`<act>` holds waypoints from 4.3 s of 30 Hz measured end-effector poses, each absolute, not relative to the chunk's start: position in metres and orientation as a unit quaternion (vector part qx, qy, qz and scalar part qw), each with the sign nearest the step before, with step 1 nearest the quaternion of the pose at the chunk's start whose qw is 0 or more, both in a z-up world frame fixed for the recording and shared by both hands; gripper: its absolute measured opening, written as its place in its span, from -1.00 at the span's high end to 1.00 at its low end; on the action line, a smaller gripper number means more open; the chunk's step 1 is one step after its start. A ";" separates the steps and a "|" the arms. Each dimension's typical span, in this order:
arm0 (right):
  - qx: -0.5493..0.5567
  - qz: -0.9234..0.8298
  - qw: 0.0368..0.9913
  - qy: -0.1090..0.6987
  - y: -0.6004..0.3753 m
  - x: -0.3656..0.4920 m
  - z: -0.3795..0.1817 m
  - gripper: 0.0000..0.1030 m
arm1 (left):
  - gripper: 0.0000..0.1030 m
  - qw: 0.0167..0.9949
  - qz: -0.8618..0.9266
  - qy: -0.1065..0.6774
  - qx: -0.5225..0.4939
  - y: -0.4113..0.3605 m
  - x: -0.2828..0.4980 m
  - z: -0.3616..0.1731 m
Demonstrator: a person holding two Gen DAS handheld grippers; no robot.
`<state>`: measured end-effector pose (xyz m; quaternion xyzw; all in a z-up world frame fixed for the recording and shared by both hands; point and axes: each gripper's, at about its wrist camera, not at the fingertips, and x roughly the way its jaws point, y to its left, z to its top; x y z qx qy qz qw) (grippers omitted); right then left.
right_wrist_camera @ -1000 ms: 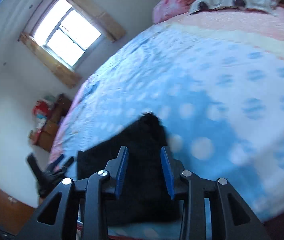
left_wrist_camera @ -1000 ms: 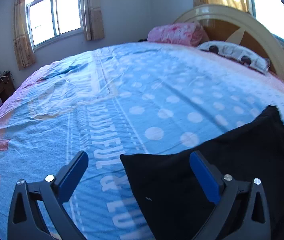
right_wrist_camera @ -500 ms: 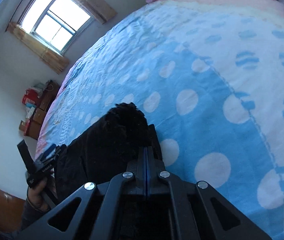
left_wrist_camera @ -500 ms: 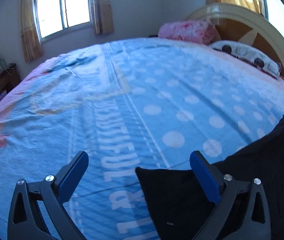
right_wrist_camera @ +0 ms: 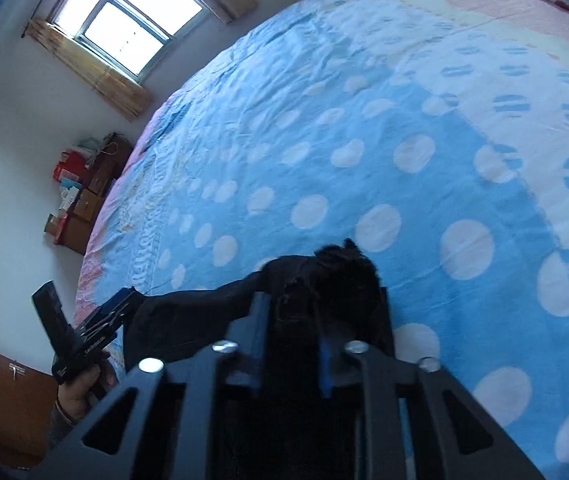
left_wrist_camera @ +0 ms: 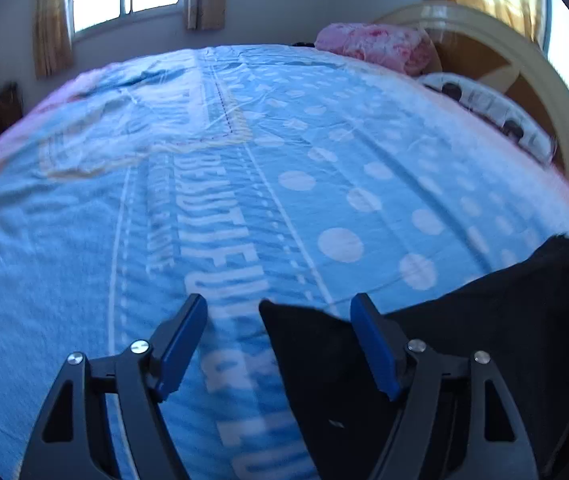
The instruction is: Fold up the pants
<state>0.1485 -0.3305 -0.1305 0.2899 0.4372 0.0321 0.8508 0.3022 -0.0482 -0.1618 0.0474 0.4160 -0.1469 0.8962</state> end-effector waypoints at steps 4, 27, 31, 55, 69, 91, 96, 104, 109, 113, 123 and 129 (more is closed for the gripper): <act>0.243 -0.009 0.869 0.431 -0.332 0.144 -0.124 0.86 | -0.76 0.905 -0.119 0.402 0.077 -0.054 0.308 -0.170; 0.215 -0.029 0.860 0.461 -0.304 0.037 -0.131 0.59 | -1.00 0.895 -0.169 0.408 0.058 -0.078 0.187 -0.161; 0.242 -0.026 0.853 0.461 -0.313 0.029 -0.136 0.79 | -1.00 0.889 -0.181 0.420 0.031 -0.074 0.190 -0.168; 0.182 0.036 0.864 0.468 -0.254 0.040 -0.157 0.21 | -1.00 0.871 -0.179 0.456 0.044 -0.083 0.157 -0.175; 0.238 0.001 0.900 0.367 -0.303 0.015 -0.103 -0.50 | -1.00 0.897 -0.154 0.415 0.011 -0.058 0.170 -0.153; 0.214 0.054 0.879 0.423 -0.294 0.075 -0.130 0.50 | 0.55 0.880 -0.234 0.411 -0.045 -0.066 0.197 -0.151; 0.171 0.070 0.898 0.399 -0.270 0.070 -0.095 0.53 | 0.74 0.881 -0.241 0.400 -0.076 -0.051 0.191 -0.137; 0.099 0.141 0.906 0.386 -0.218 0.126 -0.042 0.54 | 0.75 0.917 -0.199 0.326 -0.114 0.030 0.184 -0.083; 0.072 0.211 0.895 0.387 -0.156 0.204 -0.026 0.54 | 0.75 0.938 -0.129 0.302 -0.110 0.100 0.187 -0.064; 0.056 0.259 0.880 0.394 -0.101 0.262 -0.028 0.54 | 0.75 0.948 -0.068 0.293 -0.102 0.147 0.192 -0.062; 0.042 0.295 0.833 0.465 -0.013 0.369 -0.097 0.54 | 0.62 0.934 0.007 0.344 -0.099 0.197 0.224 -0.119; 0.103 0.263 0.805 0.522 -0.040 0.399 -0.156 0.25 | -0.47 0.916 0.093 0.381 -0.081 0.214 0.234 -0.155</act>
